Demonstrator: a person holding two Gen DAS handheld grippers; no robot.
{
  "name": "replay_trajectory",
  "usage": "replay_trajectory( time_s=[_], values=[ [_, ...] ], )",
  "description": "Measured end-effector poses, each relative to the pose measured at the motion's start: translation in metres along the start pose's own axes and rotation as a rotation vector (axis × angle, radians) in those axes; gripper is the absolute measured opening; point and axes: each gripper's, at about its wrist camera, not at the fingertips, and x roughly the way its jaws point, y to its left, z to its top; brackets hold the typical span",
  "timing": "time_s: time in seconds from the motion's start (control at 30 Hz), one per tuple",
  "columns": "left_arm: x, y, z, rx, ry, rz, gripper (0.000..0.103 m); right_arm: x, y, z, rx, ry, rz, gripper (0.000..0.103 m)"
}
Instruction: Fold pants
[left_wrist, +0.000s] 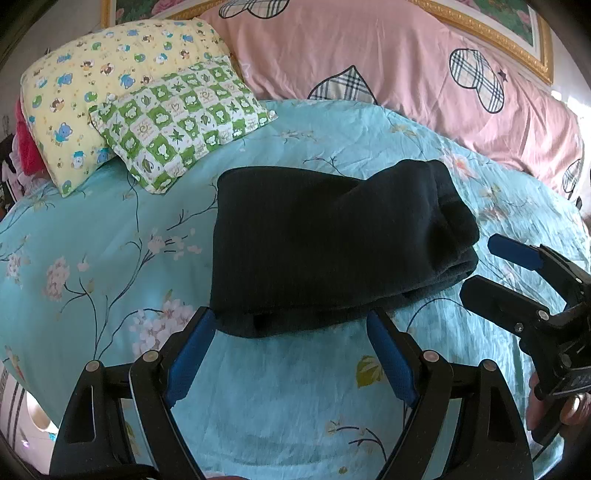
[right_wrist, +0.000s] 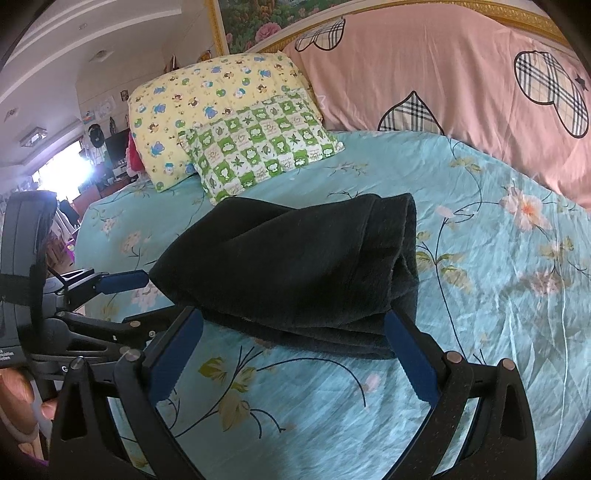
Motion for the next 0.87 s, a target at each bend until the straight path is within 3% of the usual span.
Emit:
replay_trajectory(
  time_s=[0.87],
  values=[
    [-0.008, -0.001, 0.016, -0.01, -0.027, 0.022, 0.085, -0.007, -0.008, 0.011, 0.017, -0.014, -0.02, 0.099]
  ],
)
